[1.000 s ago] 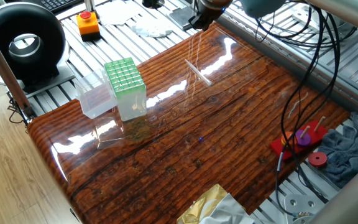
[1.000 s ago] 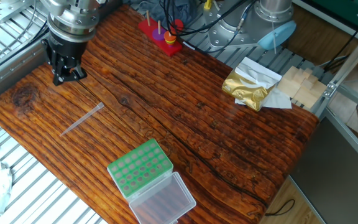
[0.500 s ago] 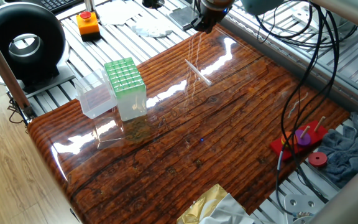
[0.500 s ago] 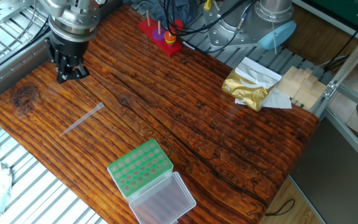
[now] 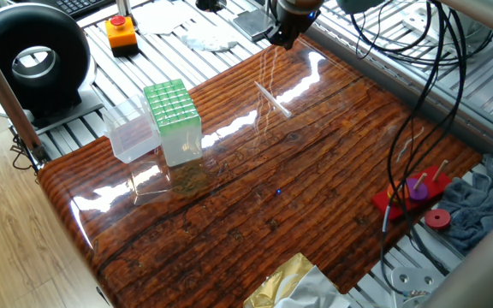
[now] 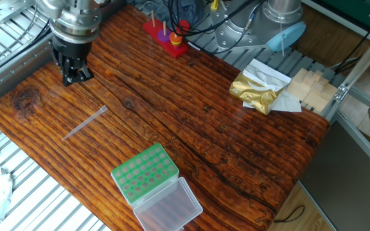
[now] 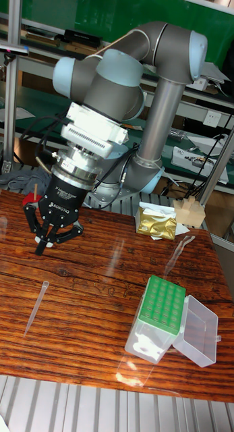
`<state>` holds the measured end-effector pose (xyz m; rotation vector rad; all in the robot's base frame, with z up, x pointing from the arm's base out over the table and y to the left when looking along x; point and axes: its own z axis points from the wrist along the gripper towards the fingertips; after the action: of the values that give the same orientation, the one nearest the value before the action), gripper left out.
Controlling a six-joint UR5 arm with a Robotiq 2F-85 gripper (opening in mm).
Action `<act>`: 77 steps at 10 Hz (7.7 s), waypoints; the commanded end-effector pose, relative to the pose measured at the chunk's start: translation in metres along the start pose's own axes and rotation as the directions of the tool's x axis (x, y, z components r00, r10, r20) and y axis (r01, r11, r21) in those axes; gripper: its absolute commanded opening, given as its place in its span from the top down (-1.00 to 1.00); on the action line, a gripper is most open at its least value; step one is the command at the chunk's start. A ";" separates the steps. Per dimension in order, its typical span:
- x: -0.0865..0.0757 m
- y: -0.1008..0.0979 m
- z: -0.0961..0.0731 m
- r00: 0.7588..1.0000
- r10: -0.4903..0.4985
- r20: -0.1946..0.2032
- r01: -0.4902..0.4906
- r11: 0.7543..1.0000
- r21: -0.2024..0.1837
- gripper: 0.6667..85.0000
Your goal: Insert a large pipette tip into the holder for large pipette tips
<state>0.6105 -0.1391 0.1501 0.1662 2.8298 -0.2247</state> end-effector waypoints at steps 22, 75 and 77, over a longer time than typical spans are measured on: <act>-0.037 -0.018 0.032 0.977 -0.153 0.146 0.150 0.988 0.031 0.99; 0.016 0.040 0.089 1.000 0.014 0.012 -0.013 0.999 -0.044 0.68; 0.022 0.041 0.094 1.000 0.015 0.026 -0.013 0.999 -0.048 0.68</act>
<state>0.6267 -0.1155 0.0546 0.1550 2.8205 -0.1774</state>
